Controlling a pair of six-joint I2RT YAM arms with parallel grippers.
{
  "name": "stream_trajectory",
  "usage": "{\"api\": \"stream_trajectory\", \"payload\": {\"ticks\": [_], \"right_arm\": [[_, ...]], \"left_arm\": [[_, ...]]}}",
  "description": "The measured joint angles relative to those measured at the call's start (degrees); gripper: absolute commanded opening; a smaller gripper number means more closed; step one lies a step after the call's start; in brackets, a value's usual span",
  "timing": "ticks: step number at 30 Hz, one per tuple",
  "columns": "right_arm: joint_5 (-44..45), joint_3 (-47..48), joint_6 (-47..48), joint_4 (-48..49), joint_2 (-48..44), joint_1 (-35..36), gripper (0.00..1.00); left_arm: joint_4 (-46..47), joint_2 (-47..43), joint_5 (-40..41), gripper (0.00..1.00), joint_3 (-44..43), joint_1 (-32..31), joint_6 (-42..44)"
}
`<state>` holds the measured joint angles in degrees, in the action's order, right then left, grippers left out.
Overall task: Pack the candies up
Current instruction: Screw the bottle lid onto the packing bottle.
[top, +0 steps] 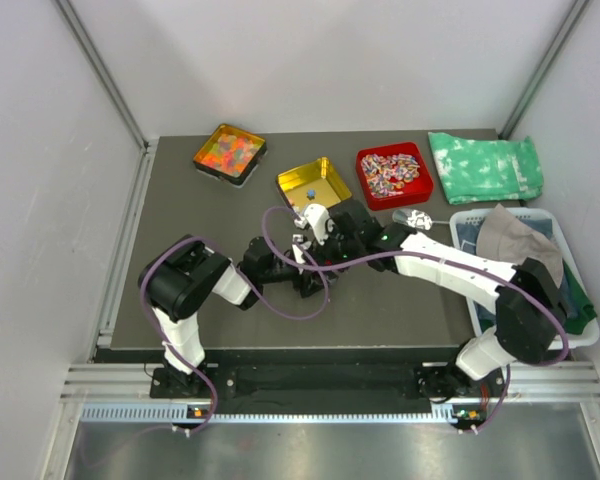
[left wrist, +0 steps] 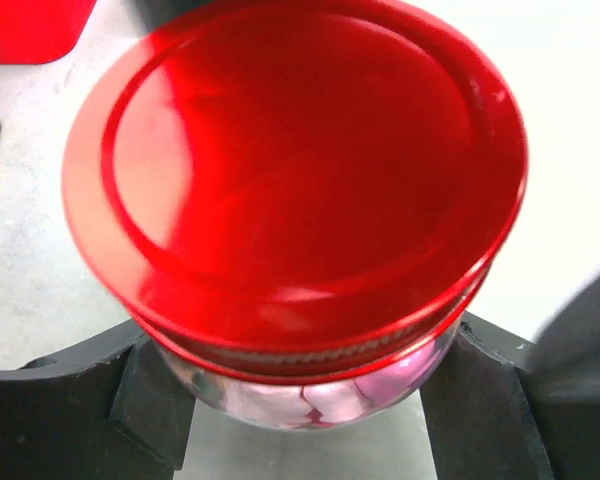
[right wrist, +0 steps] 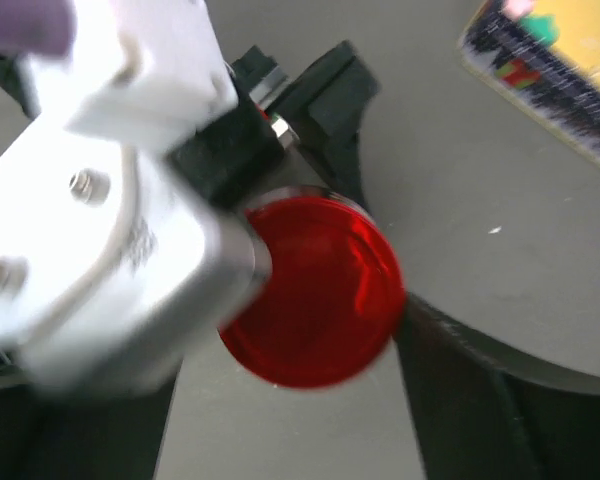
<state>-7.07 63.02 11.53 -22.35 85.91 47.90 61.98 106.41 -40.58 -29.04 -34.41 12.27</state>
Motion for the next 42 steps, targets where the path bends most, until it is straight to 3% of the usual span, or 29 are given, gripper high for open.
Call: {"api": "stream_trajectory", "payload": {"ticks": [2, 12, 29, 42], "right_arm": [[0.7, 0.0, 0.2, 0.13, 1.6, 0.63, 0.99], [-0.35, 1.07, 4.79, -1.77, 1.6, -0.09, 0.99], [-17.11, 11.08, 30.97, -19.69, 5.25, -7.3, 0.99], [-19.19, 12.94, 34.4, -20.48, 6.56, -7.3, 0.97]], "left_arm": [[-0.2, 0.0, 0.11, 0.64, -0.11, -0.28, 0.22], [-0.28, 0.0, -0.09, 0.64, -0.26, -0.83, 0.94], [-0.74, 0.0, -0.13, 0.64, -0.55, -1.27, 1.14], [-1.81, 0.07, -0.52, 0.64, -1.22, -1.27, 1.14]]}}
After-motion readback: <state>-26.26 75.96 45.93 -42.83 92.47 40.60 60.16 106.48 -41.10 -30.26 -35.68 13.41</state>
